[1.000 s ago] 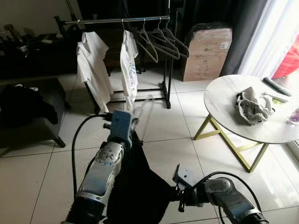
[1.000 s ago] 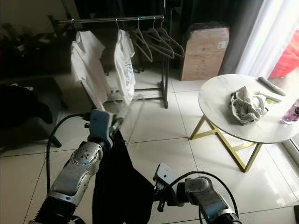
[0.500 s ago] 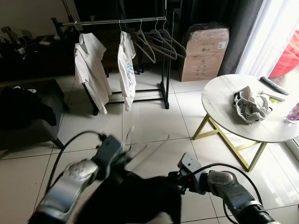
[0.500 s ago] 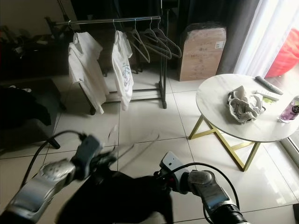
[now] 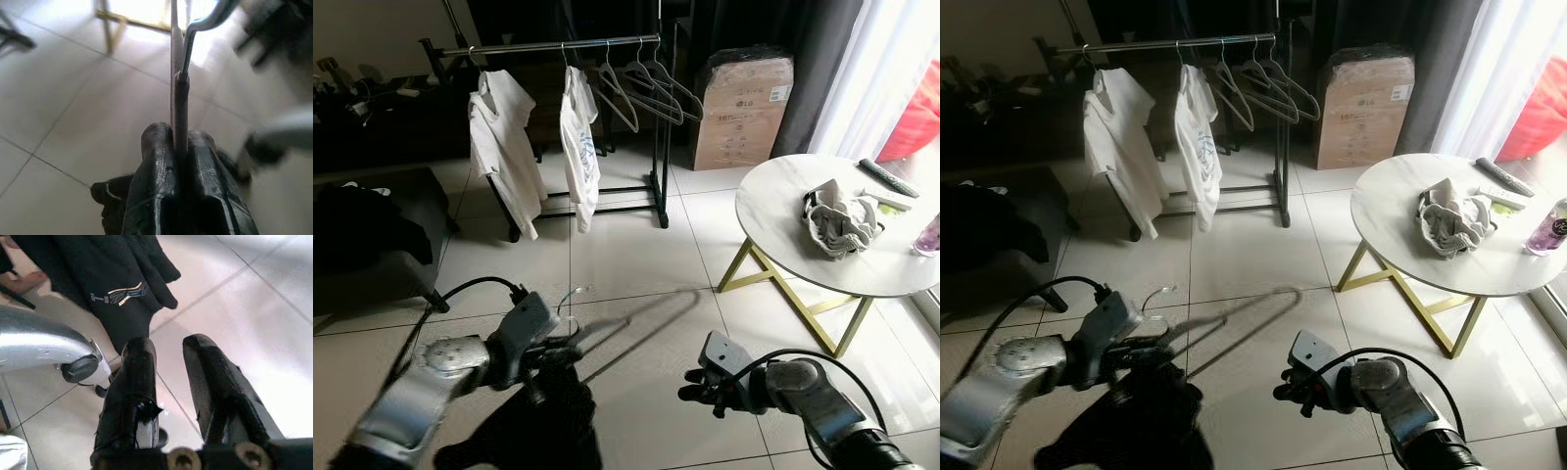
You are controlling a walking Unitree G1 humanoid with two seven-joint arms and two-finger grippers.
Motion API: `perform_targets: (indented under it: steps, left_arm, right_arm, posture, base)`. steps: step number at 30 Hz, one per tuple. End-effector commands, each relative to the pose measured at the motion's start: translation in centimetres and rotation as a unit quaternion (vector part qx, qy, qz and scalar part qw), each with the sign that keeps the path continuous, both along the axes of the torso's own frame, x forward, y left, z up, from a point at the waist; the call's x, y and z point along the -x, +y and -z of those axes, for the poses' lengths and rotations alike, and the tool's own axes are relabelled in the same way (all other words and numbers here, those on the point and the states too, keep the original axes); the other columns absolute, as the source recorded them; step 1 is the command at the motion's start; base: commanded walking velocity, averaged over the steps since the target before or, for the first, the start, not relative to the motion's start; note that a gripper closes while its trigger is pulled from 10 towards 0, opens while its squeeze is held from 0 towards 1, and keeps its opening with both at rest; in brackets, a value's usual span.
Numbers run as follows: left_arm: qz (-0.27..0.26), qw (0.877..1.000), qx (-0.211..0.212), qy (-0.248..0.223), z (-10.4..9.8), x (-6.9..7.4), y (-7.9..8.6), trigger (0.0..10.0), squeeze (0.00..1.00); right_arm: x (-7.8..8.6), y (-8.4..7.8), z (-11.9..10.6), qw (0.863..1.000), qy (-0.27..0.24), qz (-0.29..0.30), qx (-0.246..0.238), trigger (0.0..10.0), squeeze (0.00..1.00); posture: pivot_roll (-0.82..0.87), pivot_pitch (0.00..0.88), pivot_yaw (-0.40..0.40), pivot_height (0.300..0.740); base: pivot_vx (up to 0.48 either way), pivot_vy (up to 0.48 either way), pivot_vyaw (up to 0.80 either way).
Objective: Hang hanger
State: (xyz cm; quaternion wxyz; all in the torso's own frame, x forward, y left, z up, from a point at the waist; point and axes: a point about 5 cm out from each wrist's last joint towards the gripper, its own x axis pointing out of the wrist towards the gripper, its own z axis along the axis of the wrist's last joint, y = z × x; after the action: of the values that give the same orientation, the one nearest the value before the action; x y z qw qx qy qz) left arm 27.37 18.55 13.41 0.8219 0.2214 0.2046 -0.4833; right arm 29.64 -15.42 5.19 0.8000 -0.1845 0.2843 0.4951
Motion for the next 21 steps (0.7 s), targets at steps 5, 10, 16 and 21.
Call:
perform_targets:
  steps: [5,10,16,21]
  left_arm:
    - [0.099,0.992,-0.076,0.026,0.2,0.7,0.8,10.0,0.0]
    - [0.133,0.98,-0.146,0.035,1.7,0.9,1.0,10.0,0.0]
    - [0.169,0.974,-0.145,0.037,2.3,1.2,-0.4,10.0,0.0]
    - [0.184,0.97,-0.158,0.024,2.2,0.7,-1.0,10.0,0.0]
  right_arm:
    - [0.1,0.2,-2.8,0.996,-0.033,-0.085,-0.017,10.0,1.0]
    - [0.2,-0.7,-3.6,0.994,-0.042,-0.104,0.018,10.0,0.34]
    - [1.1,-0.1,-3.2,0.991,-0.027,-0.129,0.015,10.0,0.0]
    - [1.4,1.0,-2.0,0.992,-0.003,-0.127,-0.003,10.0,0.0]
  posture:
    - [0.03,0.132,0.065,0.74]
    - [0.03,0.133,0.07,0.74]
    - [0.02,0.134,0.07,0.74]
    - [0.03,0.133,0.072,0.74]
  base:
    - [0.0,0.0,0.0]
    - [0.0,0.0,0.0]
    - [0.0,0.0,0.0]
    - [0.0,0.0,0.0]
